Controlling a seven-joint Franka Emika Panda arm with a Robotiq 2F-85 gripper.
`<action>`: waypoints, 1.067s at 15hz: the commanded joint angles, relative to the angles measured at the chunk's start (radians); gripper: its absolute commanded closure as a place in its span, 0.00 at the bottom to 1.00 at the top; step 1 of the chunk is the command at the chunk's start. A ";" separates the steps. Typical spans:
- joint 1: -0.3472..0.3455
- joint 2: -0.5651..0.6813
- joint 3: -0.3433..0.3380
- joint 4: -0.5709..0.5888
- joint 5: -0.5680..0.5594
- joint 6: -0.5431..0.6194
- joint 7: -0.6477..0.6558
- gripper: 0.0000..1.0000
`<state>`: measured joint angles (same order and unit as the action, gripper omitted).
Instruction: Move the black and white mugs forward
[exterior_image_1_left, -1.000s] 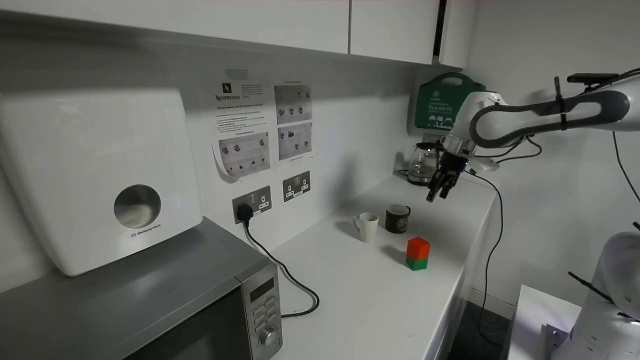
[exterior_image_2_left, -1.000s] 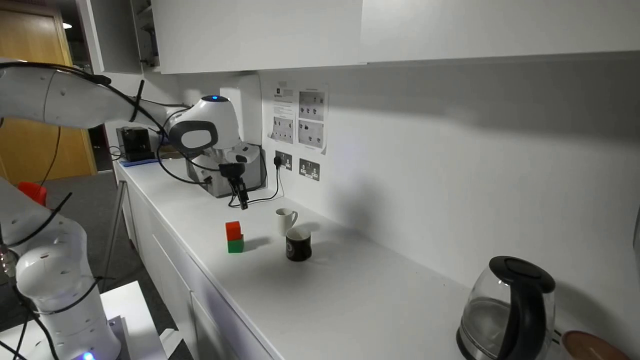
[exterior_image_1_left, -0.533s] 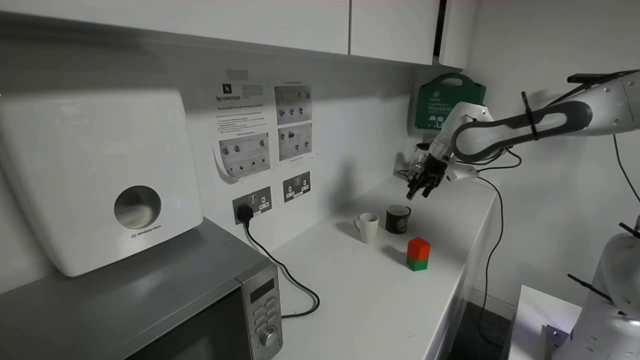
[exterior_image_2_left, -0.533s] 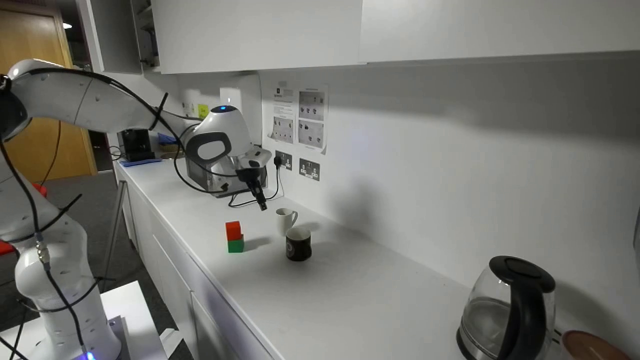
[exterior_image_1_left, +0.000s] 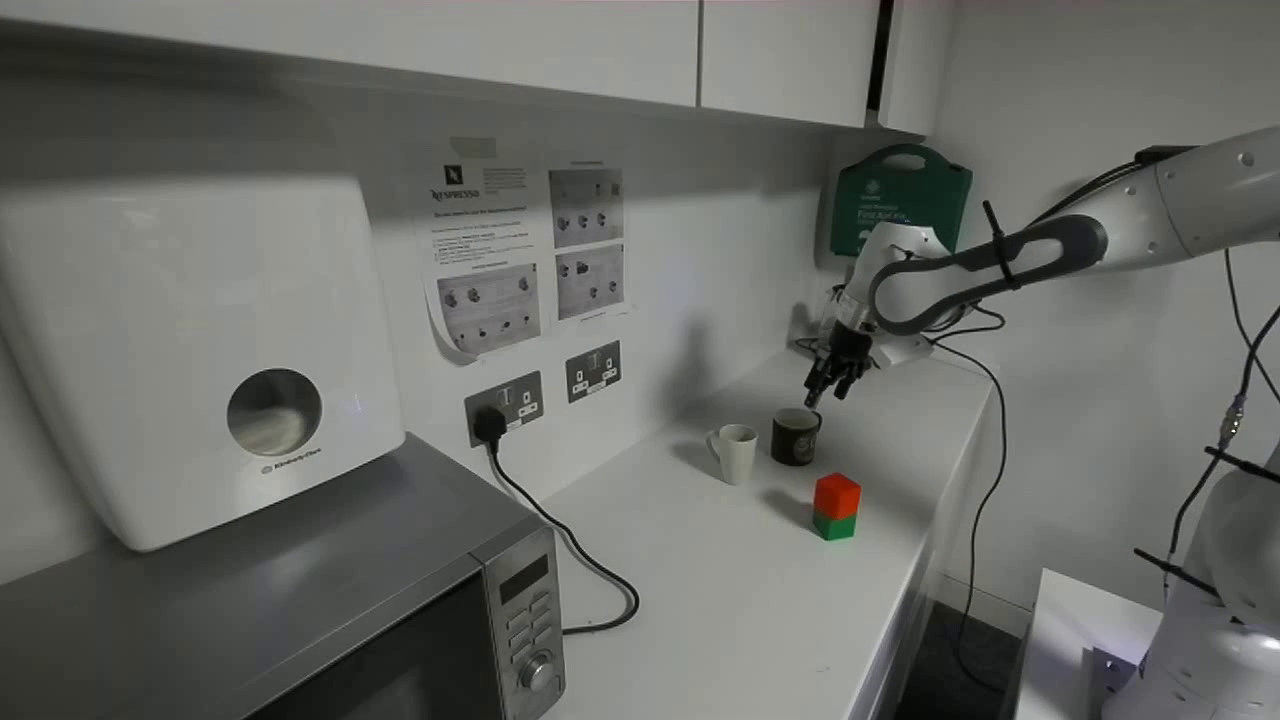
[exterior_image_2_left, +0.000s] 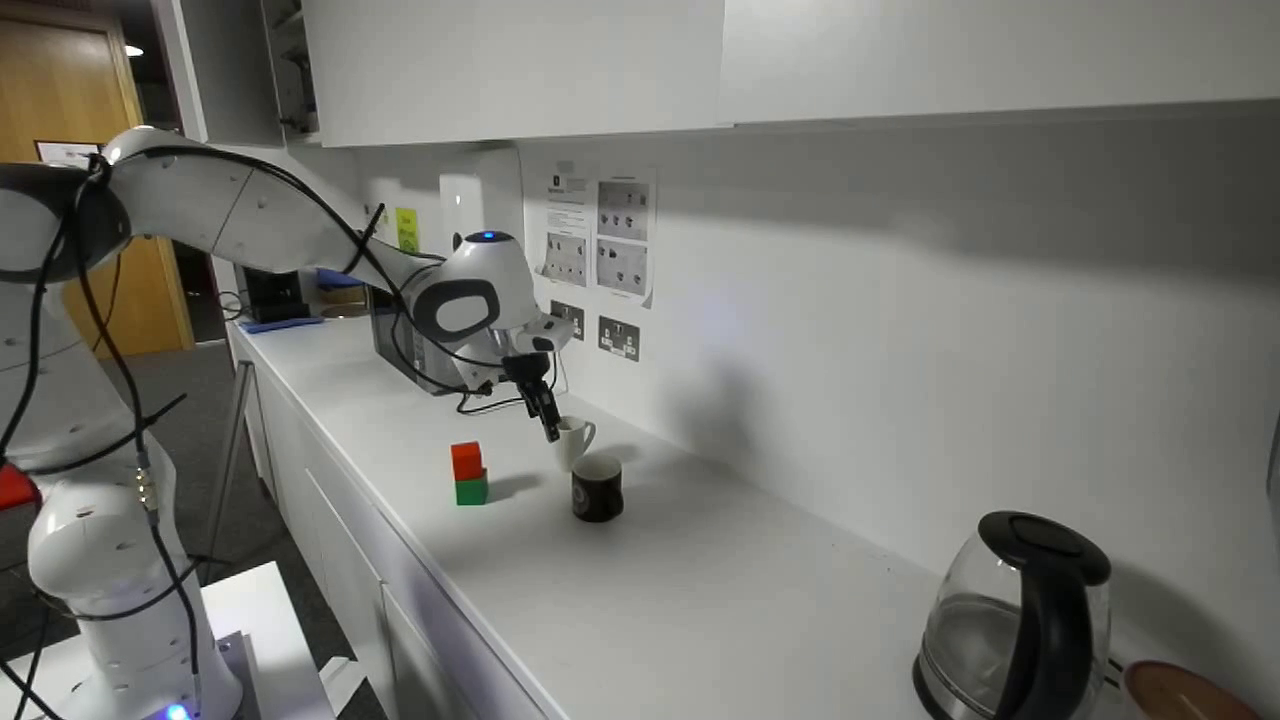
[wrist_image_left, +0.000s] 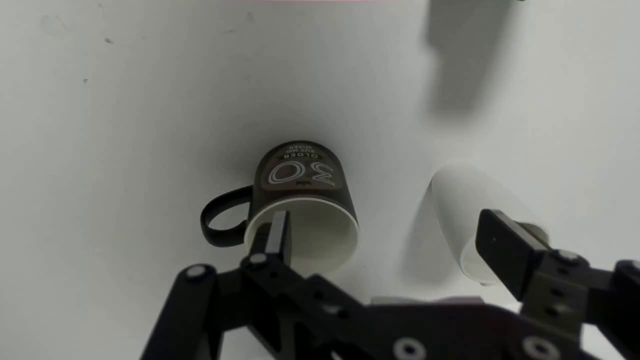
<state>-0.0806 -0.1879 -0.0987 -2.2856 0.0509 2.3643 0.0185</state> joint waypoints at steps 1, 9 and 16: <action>-0.007 0.084 -0.021 0.107 -0.022 -0.097 -0.129 0.00; -0.006 0.227 -0.022 0.284 -0.065 -0.261 -0.461 0.00; -0.025 0.377 -0.001 0.485 -0.077 -0.355 -0.759 0.00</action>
<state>-0.0803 0.1153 -0.1191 -1.9201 -0.0075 2.0791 -0.6228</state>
